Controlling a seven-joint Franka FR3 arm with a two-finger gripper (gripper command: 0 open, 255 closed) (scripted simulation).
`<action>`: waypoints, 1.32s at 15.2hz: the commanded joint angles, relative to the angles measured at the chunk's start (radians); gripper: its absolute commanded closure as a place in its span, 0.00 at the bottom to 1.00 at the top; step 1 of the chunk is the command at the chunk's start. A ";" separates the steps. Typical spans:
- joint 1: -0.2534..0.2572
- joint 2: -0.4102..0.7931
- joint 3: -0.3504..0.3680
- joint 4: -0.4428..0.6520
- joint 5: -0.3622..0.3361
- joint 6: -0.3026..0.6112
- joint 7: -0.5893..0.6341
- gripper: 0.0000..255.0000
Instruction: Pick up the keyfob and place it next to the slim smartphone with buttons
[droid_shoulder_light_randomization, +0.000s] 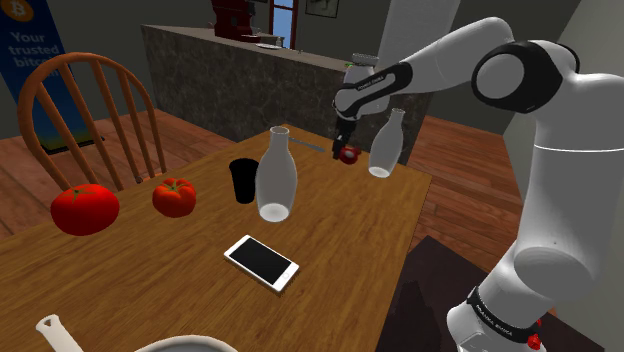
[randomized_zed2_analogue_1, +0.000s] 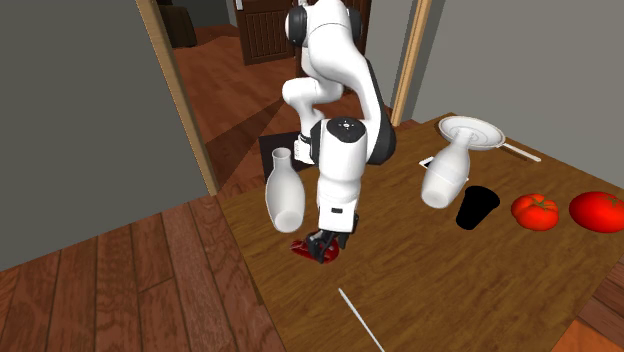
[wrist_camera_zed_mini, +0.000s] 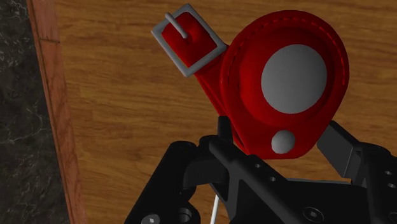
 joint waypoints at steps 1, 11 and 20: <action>0.001 -0.013 -0.001 0.012 -0.002 -0.025 0.001 1.00; 0.004 -0.064 -0.005 0.078 -0.011 -0.141 0.003 1.00; 0.050 -0.128 0.012 0.063 -0.033 -0.193 0.072 1.00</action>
